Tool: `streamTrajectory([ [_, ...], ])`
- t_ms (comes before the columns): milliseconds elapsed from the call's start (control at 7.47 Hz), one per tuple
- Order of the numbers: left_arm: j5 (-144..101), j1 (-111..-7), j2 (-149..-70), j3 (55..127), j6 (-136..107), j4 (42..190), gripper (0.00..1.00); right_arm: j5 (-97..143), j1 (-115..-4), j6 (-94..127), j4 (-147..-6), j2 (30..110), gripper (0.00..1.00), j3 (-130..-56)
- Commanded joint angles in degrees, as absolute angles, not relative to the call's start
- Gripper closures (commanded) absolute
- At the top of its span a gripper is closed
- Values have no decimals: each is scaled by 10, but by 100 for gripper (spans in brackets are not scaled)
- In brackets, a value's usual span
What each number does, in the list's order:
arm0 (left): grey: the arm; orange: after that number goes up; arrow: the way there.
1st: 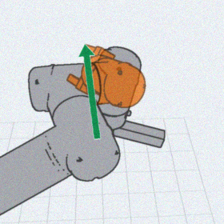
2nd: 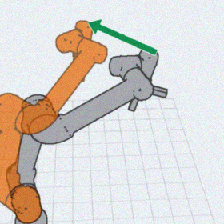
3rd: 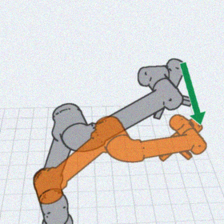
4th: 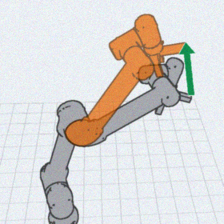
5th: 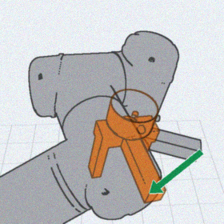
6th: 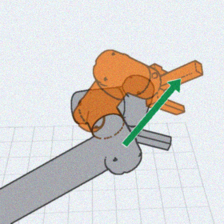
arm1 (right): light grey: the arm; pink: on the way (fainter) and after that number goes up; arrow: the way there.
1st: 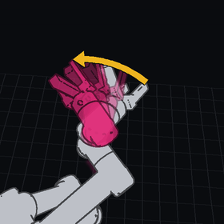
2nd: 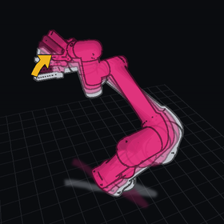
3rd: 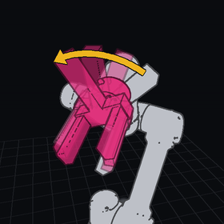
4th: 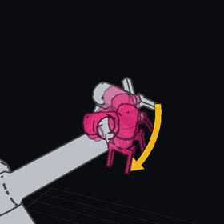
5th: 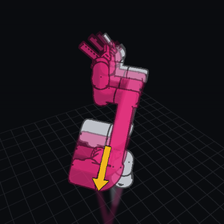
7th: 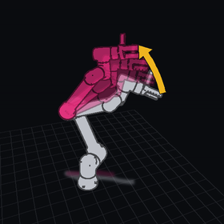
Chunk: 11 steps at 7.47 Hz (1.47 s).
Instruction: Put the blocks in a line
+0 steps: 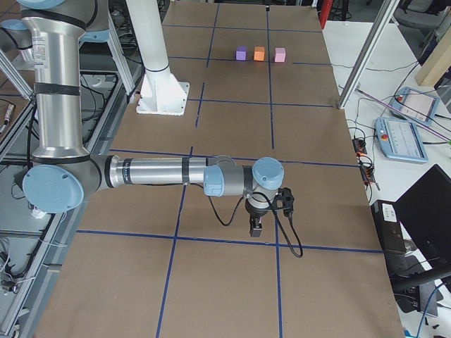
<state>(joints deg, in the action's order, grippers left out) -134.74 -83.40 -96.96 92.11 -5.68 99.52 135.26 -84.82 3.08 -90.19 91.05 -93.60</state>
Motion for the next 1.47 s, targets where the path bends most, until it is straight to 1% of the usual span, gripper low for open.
streamTrajectory([
  [0, -1349, -909, -961, 864, 46, 976, 1, 1353, -848, 31, -902, 911, 0, -936],
  [134, -1349, -930, -961, 851, 47, 965, 1, 1353, -848, 31, -902, 911, 0, -936],
  [402, -1349, -931, -962, 853, 47, 908, 1, 1353, -848, 31, -902, 911, 0, -936],
  [669, -1351, -929, -965, 848, 41, 891, 0, 1353, -848, 31, -902, 911, 0, -936],
  [1071, -1351, -929, -967, 864, 40, 848, 0, 1353, -848, 31, -902, 911, 0, -936],
  [1339, -1350, -929, -966, 870, 40, 846, 0, 1353, -848, 31, -902, 911, 0, -936],
])
